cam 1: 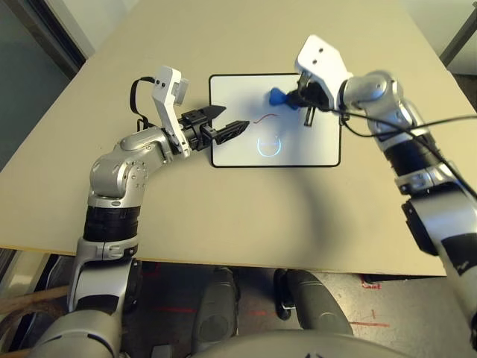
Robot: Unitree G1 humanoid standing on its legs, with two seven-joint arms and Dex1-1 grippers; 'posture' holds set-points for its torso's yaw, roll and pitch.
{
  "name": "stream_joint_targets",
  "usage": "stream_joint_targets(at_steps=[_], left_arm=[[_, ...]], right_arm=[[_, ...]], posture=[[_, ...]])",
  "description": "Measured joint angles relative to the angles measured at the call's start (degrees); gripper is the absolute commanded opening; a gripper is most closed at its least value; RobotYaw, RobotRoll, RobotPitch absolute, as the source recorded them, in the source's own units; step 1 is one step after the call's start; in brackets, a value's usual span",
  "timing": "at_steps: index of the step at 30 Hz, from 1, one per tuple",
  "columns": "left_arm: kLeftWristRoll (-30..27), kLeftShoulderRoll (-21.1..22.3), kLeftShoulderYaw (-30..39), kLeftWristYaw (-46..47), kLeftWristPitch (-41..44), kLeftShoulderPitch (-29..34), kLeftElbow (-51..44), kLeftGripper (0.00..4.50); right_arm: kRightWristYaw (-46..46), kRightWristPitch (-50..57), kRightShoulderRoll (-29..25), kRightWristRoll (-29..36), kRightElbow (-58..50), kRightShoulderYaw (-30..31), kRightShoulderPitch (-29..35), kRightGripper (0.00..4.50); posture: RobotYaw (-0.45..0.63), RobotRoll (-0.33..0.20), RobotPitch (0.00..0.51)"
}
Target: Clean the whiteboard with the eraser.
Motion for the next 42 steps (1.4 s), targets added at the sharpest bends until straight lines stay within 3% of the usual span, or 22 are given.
stream_joint_targets(at_steps=[5,13,19,28,42], left_arm=[[-0.02,-0.01,-0.02,-0.05,0.00,0.00,0.00,4.50],[-0.01,-0.25,-0.11,-0.21,-0.02,-0.03,0.02,4.50],[0.00,-0.24,-0.11,-0.54,-0.03,-0.18,0.05,4.50],[0.01,-0.22,-0.10,-0.54,-0.03,-0.21,0.05,4.50],[0.04,-0.65,-0.08,-0.40,-0.10,-0.20,0.05,4.50]], right_arm=[[0.45,0.19,-0.85,0.01,1.02,-0.01,-0.23,0.00],[-2.39,-2.29,-2.06,-0.07,10.58,-1.29,-7.51,0.00],[-2.91,-3.07,-1.84,-0.04,10.52,-1.31,-6.94,0.00],[-1.80,-0.63,0.81,0.19,3.22,-1.07,-1.08,0.00],[-1.84,-1.63,2.83,0.22,8.03,-1.16,-4.44,0.00]], posture=[[0.01,0.000,0.154],[0.01,0.000,0.152],[0.02,0.000,0.155],[0.02,0.000,0.157],[0.02,0.000,0.156]])
